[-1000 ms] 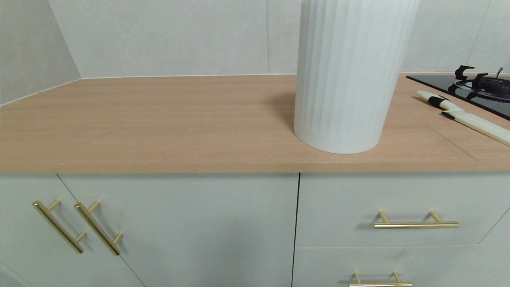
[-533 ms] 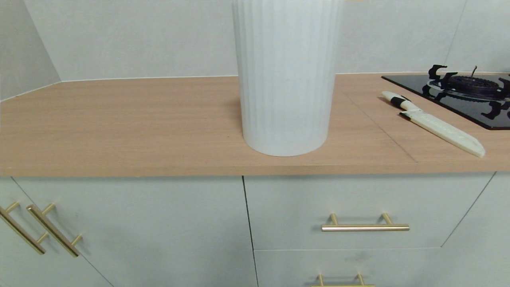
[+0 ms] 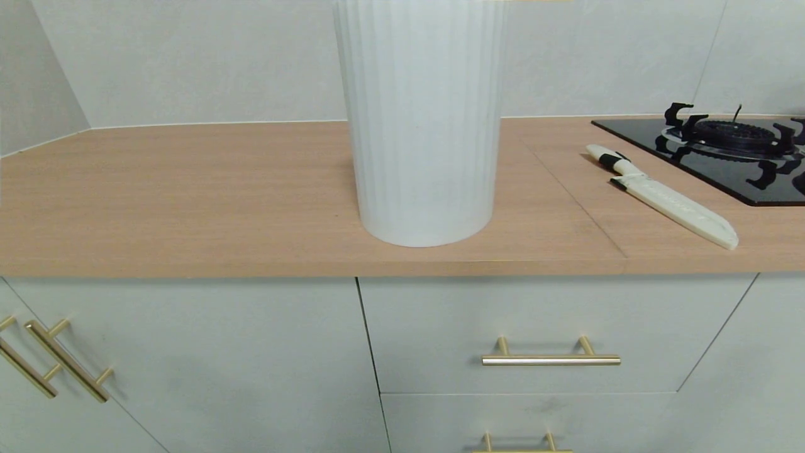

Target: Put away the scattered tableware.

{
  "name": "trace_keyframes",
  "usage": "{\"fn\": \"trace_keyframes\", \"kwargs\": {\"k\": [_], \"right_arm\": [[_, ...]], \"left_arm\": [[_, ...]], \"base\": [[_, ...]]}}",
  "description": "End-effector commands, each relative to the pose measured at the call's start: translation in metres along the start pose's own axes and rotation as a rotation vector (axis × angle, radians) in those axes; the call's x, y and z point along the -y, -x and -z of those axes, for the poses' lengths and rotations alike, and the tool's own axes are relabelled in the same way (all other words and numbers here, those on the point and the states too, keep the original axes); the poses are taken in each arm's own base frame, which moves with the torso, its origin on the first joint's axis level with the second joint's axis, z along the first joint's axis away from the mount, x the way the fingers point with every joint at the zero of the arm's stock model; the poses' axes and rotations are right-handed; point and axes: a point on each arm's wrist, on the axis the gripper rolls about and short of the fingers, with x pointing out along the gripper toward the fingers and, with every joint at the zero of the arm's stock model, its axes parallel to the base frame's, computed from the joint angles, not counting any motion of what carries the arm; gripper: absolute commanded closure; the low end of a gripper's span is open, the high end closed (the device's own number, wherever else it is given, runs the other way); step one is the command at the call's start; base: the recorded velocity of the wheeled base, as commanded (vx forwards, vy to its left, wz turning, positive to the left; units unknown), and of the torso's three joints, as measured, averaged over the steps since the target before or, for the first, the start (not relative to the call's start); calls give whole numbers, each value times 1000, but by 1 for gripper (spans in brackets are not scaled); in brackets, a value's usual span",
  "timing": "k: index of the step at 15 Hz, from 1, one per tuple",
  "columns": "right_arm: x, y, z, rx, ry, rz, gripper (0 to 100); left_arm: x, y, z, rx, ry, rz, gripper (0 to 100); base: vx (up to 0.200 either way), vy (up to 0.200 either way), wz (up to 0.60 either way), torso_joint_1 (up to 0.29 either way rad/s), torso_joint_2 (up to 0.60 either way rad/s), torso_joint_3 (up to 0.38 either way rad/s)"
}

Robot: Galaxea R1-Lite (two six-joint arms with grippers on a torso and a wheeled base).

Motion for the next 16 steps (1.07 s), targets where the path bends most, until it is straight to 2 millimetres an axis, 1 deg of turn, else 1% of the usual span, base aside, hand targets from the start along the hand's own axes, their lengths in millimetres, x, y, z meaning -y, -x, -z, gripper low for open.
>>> {"fn": "trace_keyframes", "kwargs": {"k": [1, 13, 16], "right_arm": [[0, 0, 0, -1, 0, -1, 0], [0, 0, 0, -1, 3, -1, 0], [0, 0, 0, -1, 3, -1, 0]], "left_arm": [[0, 0, 0, -1, 0, 0, 0], [0, 0, 0, -1, 0, 0, 0], [0, 0, 0, -1, 0, 0, 0]], "base": [[0, 0, 0, 0, 0, 0], [0, 0, 0, 0, 0, 0], [0, 0, 0, 48, -232, -180]]}}
